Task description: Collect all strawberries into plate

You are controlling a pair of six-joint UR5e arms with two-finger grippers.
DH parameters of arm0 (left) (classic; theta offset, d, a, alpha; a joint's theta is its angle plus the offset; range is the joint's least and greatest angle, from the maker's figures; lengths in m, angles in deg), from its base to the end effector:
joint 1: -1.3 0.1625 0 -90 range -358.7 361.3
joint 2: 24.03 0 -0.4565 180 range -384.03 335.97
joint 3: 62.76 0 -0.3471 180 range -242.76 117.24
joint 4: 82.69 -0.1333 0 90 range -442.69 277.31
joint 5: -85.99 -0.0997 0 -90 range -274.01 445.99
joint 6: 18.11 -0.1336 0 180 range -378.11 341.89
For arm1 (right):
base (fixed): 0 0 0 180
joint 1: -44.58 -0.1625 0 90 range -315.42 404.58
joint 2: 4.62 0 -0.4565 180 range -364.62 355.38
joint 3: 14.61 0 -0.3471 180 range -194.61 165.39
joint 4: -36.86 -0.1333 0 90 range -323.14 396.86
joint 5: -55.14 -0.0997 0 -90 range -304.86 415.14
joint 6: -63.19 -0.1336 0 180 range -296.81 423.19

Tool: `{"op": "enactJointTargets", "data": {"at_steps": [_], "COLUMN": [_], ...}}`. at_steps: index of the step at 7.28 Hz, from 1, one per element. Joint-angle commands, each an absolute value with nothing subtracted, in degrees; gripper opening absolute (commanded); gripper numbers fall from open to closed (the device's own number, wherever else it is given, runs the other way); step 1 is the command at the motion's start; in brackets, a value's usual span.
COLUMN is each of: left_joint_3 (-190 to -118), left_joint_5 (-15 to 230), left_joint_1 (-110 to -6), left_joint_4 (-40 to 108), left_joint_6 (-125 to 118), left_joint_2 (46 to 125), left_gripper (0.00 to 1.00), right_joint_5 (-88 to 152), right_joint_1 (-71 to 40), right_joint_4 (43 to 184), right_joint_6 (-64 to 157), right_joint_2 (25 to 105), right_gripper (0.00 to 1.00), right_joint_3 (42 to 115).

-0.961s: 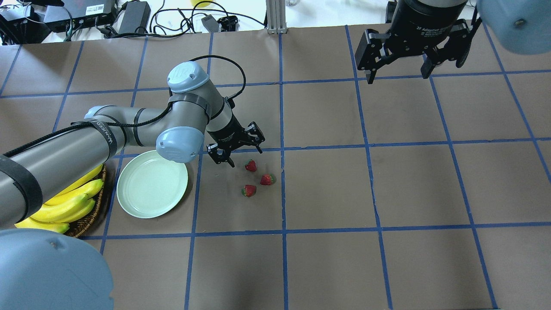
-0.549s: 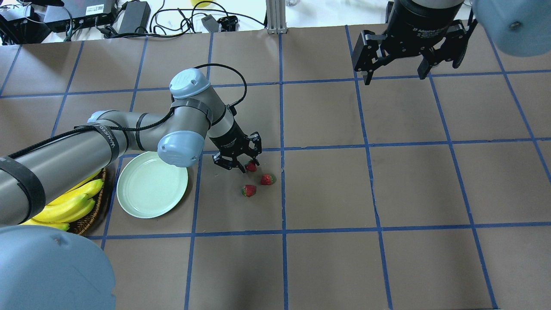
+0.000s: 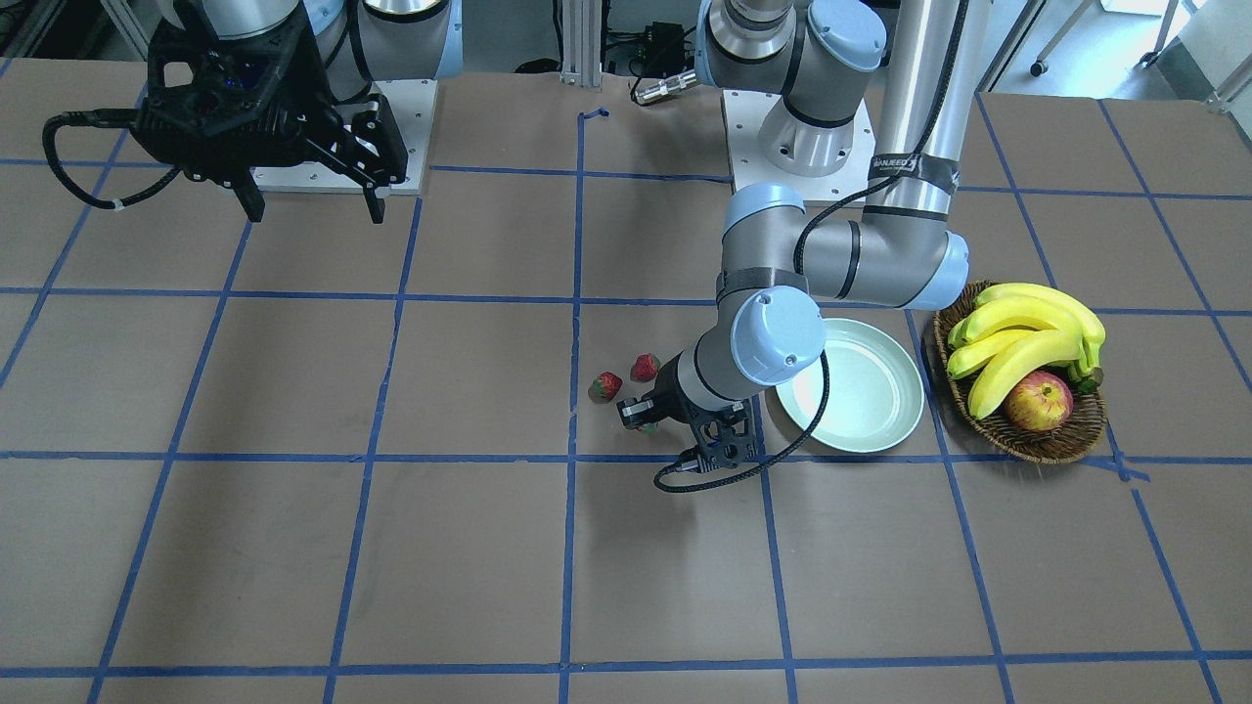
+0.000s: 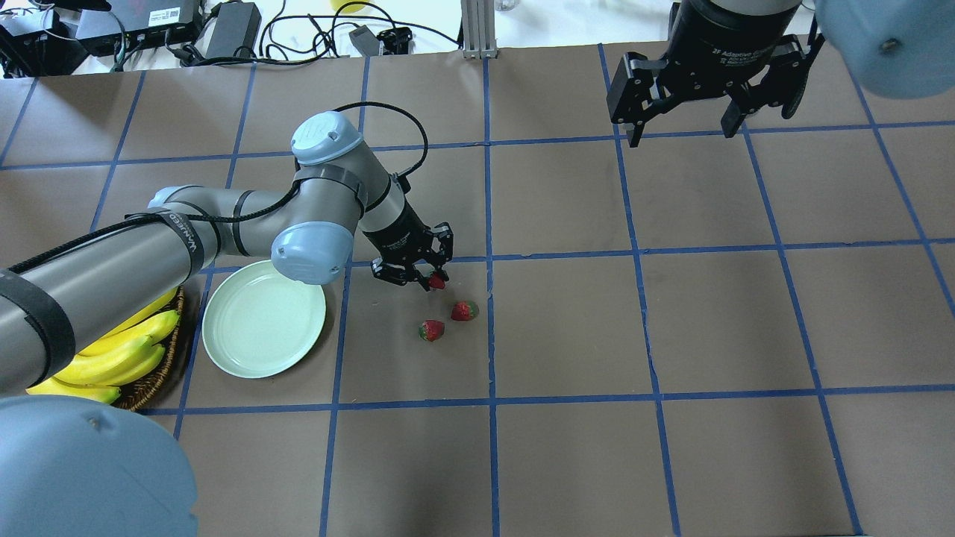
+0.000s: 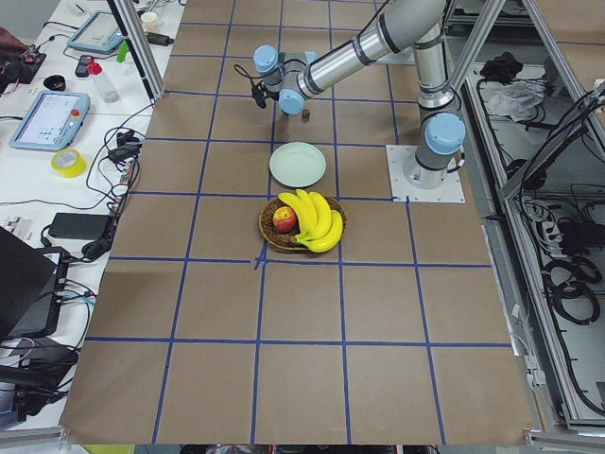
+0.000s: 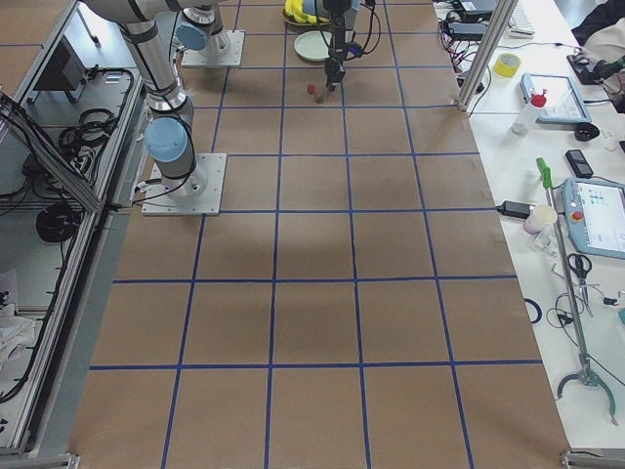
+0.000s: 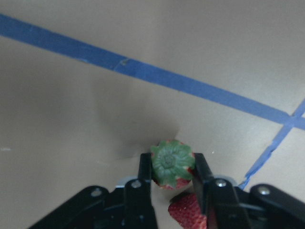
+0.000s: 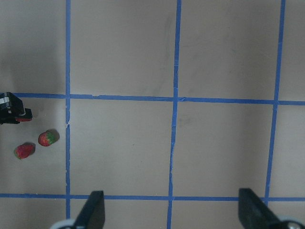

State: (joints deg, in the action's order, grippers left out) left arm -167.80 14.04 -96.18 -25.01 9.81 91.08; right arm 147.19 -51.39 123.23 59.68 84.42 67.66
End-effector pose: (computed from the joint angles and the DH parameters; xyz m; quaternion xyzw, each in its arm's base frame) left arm -0.2436 -0.5132 0.2126 0.1854 -0.9678 -0.1118 0.1286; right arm 0.1756 -0.4433 0.5320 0.0210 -0.9992 0.0288 0.0156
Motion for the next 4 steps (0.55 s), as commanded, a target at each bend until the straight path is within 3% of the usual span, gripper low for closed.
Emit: {"op": "enactJointTargets", "data": {"at_steps": [1, 4], "left_joint_3": [-163.4, -157.6], "left_joint_5": [13.5, 1.1], "left_joint_1": [-93.7, -89.0], "left_joint_4": [-19.7, -8.7], "left_joint_6": [9.2, -7.5], "left_joint_2": [89.3, 85.8], "left_gripper": [0.00, 0.00], "right_joint_5": [147.2, 147.2], "right_joint_1": [-51.4, -51.5], "right_joint_4": [123.3, 123.2], "right_joint_6": [59.6, 59.7], "right_joint_2": [84.4, 84.4], "right_gripper": [1.00, 1.00], "right_joint_3": [67.6, 67.6]}}
